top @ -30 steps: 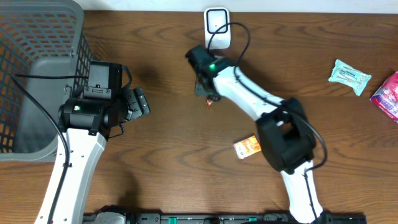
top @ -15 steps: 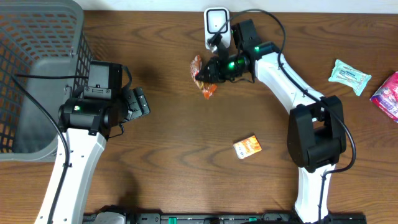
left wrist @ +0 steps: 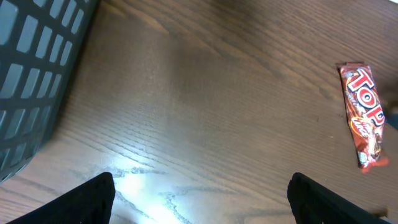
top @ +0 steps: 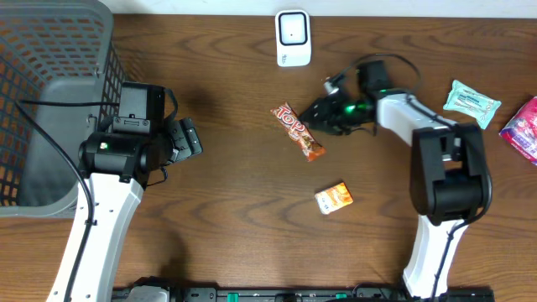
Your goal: Scan the item barcode
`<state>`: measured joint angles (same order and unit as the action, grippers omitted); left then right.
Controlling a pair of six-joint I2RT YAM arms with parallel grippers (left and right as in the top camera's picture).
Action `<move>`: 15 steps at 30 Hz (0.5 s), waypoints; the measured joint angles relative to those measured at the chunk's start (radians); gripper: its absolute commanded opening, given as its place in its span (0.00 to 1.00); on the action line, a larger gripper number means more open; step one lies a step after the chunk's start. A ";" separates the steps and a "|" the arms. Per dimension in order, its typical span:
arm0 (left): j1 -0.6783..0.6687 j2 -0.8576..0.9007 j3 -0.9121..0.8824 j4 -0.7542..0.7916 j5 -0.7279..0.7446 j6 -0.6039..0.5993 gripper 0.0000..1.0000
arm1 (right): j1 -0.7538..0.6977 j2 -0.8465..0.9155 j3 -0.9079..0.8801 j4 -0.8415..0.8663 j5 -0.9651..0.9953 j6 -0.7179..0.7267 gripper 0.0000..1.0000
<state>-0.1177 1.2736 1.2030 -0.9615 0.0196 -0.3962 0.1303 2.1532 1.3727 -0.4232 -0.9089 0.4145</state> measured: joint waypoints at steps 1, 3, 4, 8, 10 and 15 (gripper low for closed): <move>0.000 0.000 0.000 0.000 0.000 0.000 0.89 | -0.016 0.000 0.000 -0.002 0.005 0.006 0.69; 0.000 0.000 0.000 0.000 0.000 0.000 0.89 | -0.039 0.000 0.001 -0.003 0.008 0.014 0.71; 0.000 0.000 0.000 0.000 0.000 0.000 0.89 | -0.044 0.000 0.001 -0.004 0.009 0.014 0.70; 0.000 0.000 0.000 0.000 0.000 0.000 0.89 | -0.038 0.000 0.001 -0.005 0.011 -0.013 0.72; 0.000 0.000 0.000 0.000 0.000 0.000 0.89 | -0.019 0.000 0.001 -0.006 0.018 -0.056 0.72; 0.000 0.000 0.000 0.000 0.000 0.000 0.89 | 0.071 -0.002 0.003 -0.020 0.127 -0.129 0.65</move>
<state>-0.1177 1.2736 1.2030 -0.9611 0.0193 -0.3962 0.2012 2.1517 1.3758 -0.4435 -0.7818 0.2852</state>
